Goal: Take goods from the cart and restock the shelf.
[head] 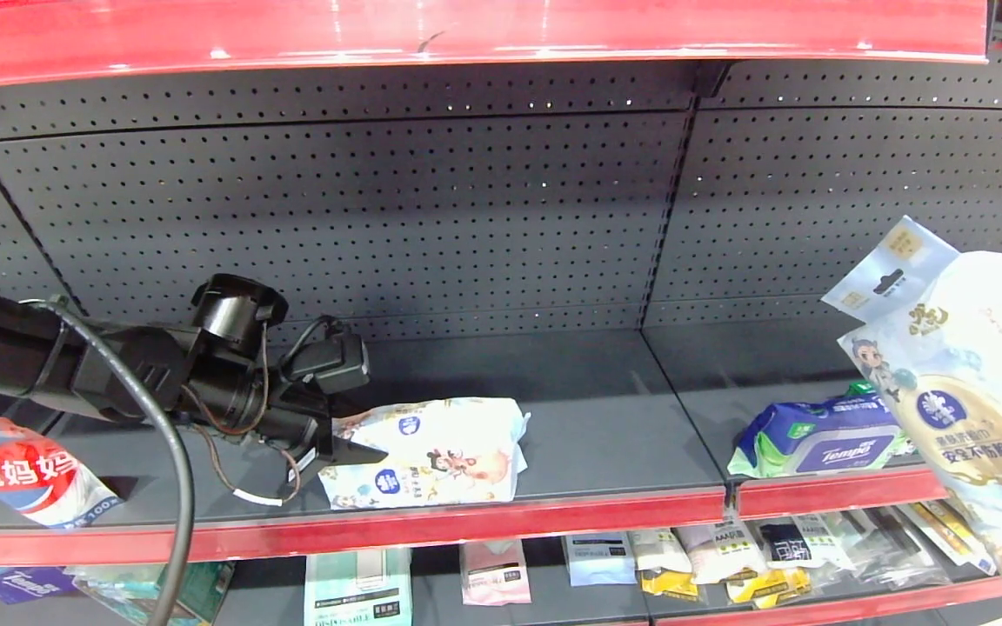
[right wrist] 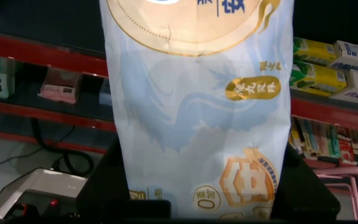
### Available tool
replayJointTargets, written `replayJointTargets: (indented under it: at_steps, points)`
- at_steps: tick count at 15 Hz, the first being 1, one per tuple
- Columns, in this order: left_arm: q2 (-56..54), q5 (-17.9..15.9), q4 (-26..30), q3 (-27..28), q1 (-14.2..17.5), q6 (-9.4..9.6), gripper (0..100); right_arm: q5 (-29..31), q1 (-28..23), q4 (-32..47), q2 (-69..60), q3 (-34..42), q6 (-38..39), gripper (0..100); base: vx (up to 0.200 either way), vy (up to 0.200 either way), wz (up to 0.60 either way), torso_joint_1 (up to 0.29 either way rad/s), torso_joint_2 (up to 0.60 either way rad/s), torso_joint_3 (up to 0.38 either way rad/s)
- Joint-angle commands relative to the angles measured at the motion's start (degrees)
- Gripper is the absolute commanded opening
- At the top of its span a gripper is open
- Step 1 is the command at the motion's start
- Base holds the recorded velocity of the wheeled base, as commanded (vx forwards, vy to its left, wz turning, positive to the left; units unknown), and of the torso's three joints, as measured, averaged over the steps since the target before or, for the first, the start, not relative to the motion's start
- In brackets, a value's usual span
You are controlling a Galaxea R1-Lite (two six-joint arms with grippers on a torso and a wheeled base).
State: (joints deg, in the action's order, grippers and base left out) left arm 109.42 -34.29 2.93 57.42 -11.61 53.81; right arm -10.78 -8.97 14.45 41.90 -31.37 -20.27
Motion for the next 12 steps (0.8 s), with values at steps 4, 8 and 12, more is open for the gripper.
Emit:
replayJointTargets:
  at_steps: [4, 8, 12]
  points:
    - [1.3, 0.1, -0.3, 1.2, 0.2, 0.07, 0, 0.0, 0.0, 0.0, 0.4, 0.0, -0.1, 0, 0.000, 0.000, 0.00, 0.000, 0.00, 0.000]
    - [1.0, -0.4, 0.0, -0.7, 0.1, 1.65, 0, 0.1, 0.0, 0.0, 0.8, -0.4, -0.1, 0, 0.000, 0.000, 0.00, 0.000, 0.00, 0.000]
    - [0.4, -1.2, 0.1, -1.4, 0.2, 1.83, 0, 0.8, 0.2, -0.2, 1.5, -0.5, -0.1, 0, 0.000, 0.000, 0.00, 0.000, 0.00, 0.000]
